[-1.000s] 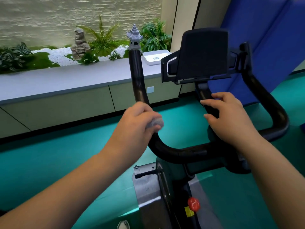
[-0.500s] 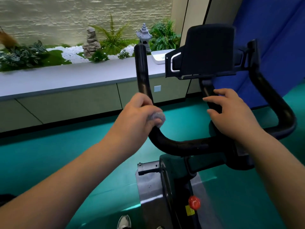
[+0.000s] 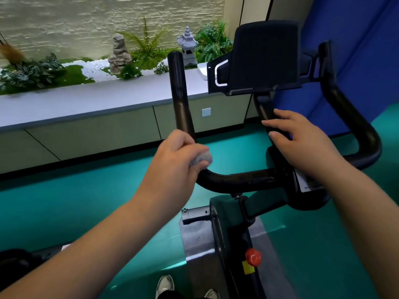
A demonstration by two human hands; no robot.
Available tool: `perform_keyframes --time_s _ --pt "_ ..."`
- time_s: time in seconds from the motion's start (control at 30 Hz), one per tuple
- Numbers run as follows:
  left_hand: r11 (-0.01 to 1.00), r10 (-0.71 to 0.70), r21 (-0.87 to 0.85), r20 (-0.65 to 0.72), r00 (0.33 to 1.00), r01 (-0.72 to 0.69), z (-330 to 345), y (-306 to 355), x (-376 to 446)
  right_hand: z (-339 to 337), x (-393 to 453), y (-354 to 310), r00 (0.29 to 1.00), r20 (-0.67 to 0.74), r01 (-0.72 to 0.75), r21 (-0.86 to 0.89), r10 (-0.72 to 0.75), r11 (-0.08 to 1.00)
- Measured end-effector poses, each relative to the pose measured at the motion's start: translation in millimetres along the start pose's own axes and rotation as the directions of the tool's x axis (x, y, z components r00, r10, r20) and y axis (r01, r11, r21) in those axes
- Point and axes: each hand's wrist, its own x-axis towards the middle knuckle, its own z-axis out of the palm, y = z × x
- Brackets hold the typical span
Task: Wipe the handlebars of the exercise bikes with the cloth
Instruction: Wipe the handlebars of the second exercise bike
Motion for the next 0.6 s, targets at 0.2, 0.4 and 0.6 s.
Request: perform_keyframes --time_s 0.2,0.4,0.6 --pt "0.997 0.060 0.035 0.093 0.994 -0.064 -9.5 1.5 2.3 -0.8 -3.0 4.1 1.000 0.004 0.008 0.031 -0.009 0.999" --pt "0.966 0.215 0.120 0.104 0.971 -0.227 7.0 22.6 -10.5 -0.5 -3.2 4.7 1.000 -0.004 -0.004 0.038 0.004 0.999" --pt "0.952 0.242 0.140 0.204 0.949 -0.273 6.7 28.0 4.0 1.1 -4.5 7.5 1.000 -0.009 0.003 0.043 -0.003 0.999"
